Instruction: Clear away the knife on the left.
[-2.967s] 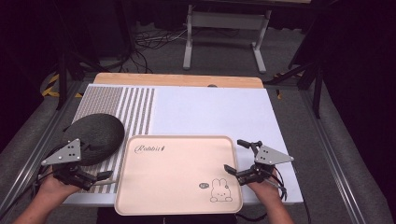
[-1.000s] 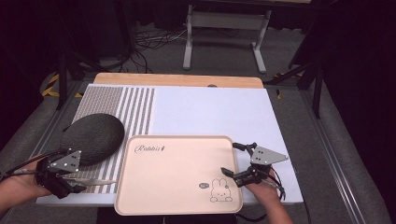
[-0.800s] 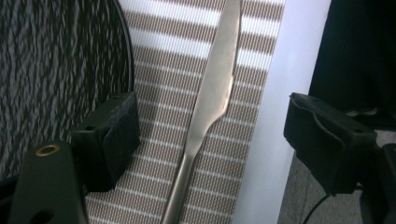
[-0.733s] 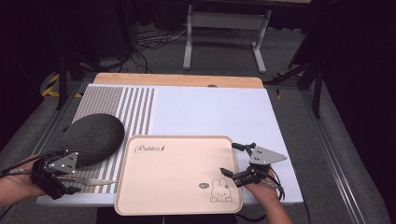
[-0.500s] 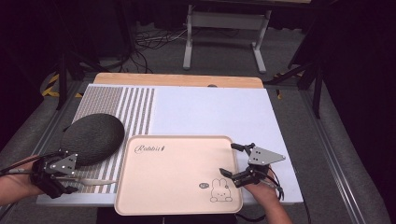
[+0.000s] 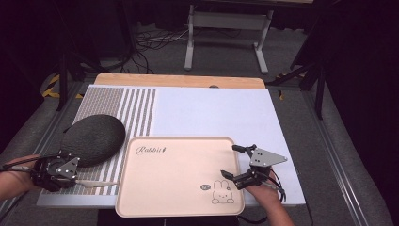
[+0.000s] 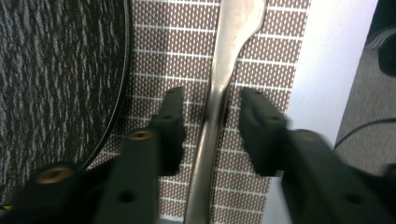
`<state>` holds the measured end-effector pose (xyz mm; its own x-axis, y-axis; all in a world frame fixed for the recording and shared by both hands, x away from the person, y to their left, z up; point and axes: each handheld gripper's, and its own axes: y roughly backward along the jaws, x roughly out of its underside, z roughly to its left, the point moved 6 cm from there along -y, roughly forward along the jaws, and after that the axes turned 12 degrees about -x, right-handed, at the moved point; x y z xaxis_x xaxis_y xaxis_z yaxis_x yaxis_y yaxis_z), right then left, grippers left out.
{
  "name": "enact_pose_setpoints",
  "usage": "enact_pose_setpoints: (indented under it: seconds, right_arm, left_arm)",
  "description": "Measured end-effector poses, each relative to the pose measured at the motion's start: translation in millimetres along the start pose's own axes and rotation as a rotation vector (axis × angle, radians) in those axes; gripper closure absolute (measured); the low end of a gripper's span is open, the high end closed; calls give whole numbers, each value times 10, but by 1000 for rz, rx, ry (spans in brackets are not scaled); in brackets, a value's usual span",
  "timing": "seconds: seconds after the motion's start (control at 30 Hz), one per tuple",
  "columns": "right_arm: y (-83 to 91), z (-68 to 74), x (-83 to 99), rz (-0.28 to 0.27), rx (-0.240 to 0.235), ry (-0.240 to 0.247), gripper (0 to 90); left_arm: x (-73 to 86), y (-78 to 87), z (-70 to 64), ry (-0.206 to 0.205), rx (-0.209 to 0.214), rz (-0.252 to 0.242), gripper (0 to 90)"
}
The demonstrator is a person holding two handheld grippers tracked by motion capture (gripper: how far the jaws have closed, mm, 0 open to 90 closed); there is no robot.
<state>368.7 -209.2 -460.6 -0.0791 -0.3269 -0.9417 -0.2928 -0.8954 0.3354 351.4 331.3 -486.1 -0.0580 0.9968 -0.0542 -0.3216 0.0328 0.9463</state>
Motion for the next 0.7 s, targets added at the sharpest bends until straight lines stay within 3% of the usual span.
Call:
enact_pose_setpoints:
  seconds: [0.27,0.4,0.7]
  right_arm:
    - [2,0,-1,-1,0,1,45]
    - [0,2,0,0,-1,2,45]
    - [10,2,-4,-6,0,1,45]
  left_arm:
    - [-13,-41,-3,-81,18,85,770]
    - [-20,-45,-9,-108,26,82,792]
    - [-11,-47,-6,-111,30,68,798]
